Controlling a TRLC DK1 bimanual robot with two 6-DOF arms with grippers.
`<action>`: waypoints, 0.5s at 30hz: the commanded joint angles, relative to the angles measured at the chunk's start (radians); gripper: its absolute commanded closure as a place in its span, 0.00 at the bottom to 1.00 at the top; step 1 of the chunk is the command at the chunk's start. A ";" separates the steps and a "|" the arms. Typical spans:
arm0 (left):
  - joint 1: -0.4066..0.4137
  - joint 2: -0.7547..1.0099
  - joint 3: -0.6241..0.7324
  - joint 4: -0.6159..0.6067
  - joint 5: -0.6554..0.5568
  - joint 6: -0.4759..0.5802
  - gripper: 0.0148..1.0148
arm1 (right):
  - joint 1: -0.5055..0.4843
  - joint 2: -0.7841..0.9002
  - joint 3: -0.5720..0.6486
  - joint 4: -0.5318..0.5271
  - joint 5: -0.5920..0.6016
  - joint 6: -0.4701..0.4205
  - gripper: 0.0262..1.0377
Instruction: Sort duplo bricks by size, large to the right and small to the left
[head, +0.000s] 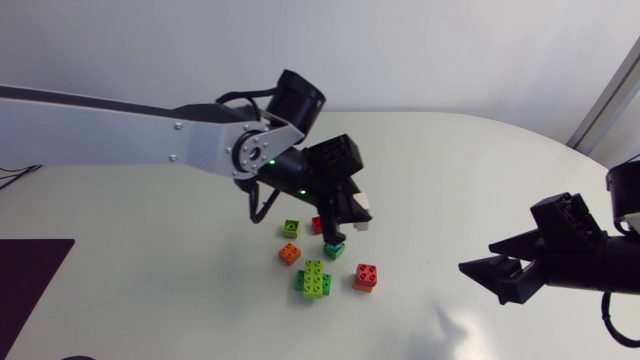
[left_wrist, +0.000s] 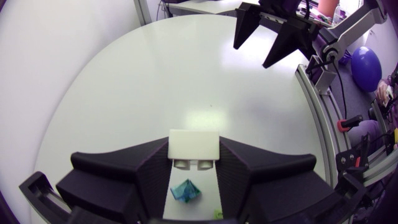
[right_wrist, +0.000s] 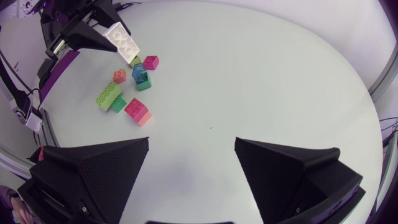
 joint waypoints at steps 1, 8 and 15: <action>-0.031 0.095 0.079 0.002 0.021 -0.038 0.86 | -0.031 -0.021 -0.037 -0.021 -0.003 -0.051 0.04; -0.090 0.264 0.251 -0.001 0.055 -0.058 0.85 | -0.111 -0.021 -0.065 -0.022 -0.003 -0.106 0.04; -0.111 0.329 0.348 -0.064 0.067 -0.058 0.57 | -0.154 -0.021 -0.087 -0.019 -0.004 -0.137 0.04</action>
